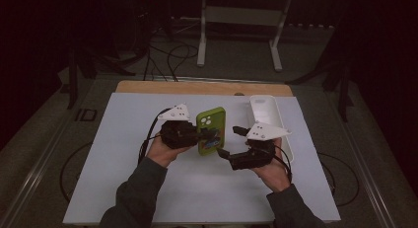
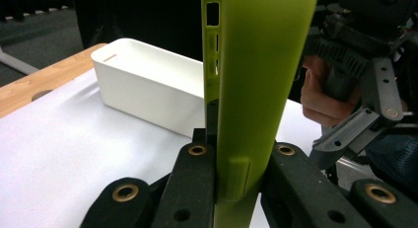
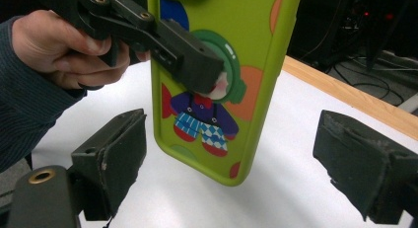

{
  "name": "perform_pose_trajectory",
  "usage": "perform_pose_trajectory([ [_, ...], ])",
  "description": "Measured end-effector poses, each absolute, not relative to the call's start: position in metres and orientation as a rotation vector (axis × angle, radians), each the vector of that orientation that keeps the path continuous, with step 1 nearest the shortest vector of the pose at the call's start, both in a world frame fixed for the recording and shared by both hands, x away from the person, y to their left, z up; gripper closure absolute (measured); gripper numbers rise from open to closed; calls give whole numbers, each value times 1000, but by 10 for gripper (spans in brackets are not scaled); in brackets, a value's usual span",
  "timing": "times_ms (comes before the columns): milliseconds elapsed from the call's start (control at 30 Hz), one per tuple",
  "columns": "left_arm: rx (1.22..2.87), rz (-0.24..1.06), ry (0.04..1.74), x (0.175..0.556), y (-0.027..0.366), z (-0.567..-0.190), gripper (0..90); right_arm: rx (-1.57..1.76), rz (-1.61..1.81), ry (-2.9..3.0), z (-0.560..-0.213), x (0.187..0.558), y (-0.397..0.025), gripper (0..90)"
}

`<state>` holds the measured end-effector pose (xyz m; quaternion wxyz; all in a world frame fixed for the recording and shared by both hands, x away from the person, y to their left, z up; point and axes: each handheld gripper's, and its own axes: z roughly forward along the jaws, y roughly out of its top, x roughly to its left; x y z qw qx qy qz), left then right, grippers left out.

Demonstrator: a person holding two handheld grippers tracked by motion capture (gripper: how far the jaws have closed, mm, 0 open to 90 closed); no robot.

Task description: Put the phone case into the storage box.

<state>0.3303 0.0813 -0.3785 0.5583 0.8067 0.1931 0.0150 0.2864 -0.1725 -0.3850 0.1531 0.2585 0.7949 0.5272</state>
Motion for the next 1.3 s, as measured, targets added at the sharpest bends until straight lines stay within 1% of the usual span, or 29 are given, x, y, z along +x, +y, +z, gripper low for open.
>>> perform_pose_trajectory([
  [767, 1956, -12, 409, 325, 80, -396, 866, 737, 1561, 2306, -365, 297, -175, 141],
  [900, 1959, -17, 405, 324, 79, -398, 866, 724, 1571, 2319, -362, 298, -173, 157],
  [1300, 1973, -49, 356, 321, 74, -402, 866, 722, 1611, 2329, -362, 299, -172, 271],
])
